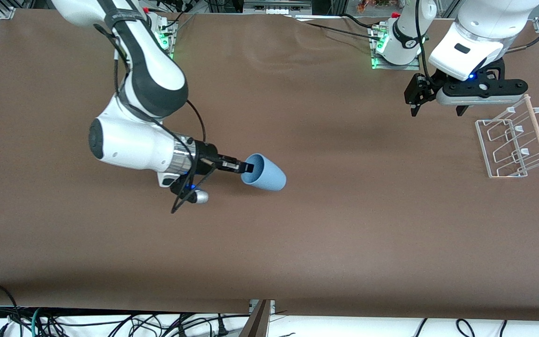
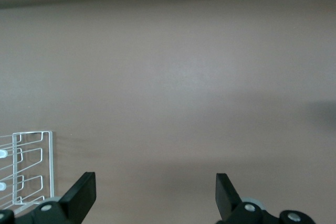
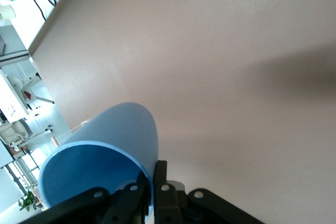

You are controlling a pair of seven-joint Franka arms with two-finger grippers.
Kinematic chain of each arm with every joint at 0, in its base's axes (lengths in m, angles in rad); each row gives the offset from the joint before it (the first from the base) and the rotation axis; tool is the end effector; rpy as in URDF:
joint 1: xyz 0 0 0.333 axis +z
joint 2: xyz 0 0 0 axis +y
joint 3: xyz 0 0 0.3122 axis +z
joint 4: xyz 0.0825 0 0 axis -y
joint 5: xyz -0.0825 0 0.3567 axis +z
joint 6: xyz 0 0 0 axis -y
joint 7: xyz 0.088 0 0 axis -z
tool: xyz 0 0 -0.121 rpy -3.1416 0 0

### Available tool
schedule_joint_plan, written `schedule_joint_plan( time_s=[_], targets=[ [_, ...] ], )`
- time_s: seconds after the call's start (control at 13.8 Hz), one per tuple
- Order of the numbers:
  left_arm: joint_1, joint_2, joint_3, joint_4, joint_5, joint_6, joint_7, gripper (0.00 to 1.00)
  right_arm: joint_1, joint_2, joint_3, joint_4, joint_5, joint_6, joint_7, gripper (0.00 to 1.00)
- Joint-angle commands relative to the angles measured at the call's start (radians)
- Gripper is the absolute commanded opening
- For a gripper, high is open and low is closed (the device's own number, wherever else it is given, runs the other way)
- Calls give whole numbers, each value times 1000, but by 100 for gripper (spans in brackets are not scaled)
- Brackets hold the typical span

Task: Transfer cup to left arm and place on rack
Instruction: 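Lift the blue cup with the right gripper toward the table middle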

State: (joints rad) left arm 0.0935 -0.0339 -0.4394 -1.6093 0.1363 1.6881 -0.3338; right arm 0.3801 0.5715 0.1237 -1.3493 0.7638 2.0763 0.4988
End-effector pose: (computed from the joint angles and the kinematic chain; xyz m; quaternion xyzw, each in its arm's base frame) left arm 0.5032 -0.1697 0.6178 -0.9956 0.0106 -0.0765 0.0527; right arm 0.6134 0.3655 0.4220 -0.9120 0.1630 0.1143 0.3586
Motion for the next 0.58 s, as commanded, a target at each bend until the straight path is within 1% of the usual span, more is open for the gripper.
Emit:
schedule_joint_plan(
  time_s=[0.0,0.14,0.22,0.43,0.51],
  targets=[
    [-11,-1,-18,29,20,-11,2,100,8,19,2,39,57,-1,9,0],
    [-17,37,-48,31,32,-11,1,100,6,19,2,48,113,-1,7,0],
    [-18,38,-56,40,35,-11,2,100,5,19,2,52,130,-1,7,0],
    [-32,107,-68,49,51,-8,21,100,2,18,2,53,150,-4,4,0],
    [-31,108,-67,63,40,-7,85,100,3,18,2,53,182,-4,4,0]
  ],
)
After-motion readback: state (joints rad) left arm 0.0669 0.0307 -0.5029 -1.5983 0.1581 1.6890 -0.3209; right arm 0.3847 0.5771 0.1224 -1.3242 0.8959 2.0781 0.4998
